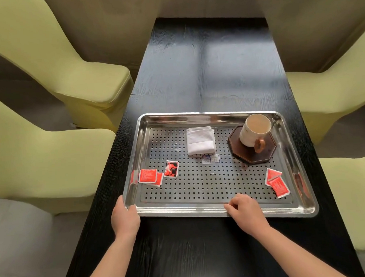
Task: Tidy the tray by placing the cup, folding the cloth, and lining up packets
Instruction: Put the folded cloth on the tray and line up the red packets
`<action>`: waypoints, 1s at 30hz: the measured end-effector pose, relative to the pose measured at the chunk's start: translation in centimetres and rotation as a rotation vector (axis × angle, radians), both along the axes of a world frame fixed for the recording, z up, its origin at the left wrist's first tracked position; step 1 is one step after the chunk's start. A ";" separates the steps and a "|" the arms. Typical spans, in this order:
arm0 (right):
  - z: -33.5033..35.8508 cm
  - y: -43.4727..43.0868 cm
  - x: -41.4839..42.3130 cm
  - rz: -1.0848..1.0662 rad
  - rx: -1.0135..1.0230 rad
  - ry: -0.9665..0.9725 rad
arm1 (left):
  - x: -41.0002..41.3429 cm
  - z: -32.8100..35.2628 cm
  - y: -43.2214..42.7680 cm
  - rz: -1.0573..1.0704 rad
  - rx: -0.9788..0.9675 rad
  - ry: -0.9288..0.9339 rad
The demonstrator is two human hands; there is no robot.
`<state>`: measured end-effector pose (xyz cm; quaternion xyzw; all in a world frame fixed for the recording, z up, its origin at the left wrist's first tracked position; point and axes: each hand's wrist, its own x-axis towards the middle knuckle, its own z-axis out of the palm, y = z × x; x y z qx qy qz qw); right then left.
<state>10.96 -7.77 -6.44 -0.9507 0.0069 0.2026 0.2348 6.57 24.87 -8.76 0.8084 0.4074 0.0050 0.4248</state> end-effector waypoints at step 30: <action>1.3 -8.1 -1.2 -0.302 -0.291 -0.019 | 0.2 2.1 -2.3 -0.660 0.398 0.136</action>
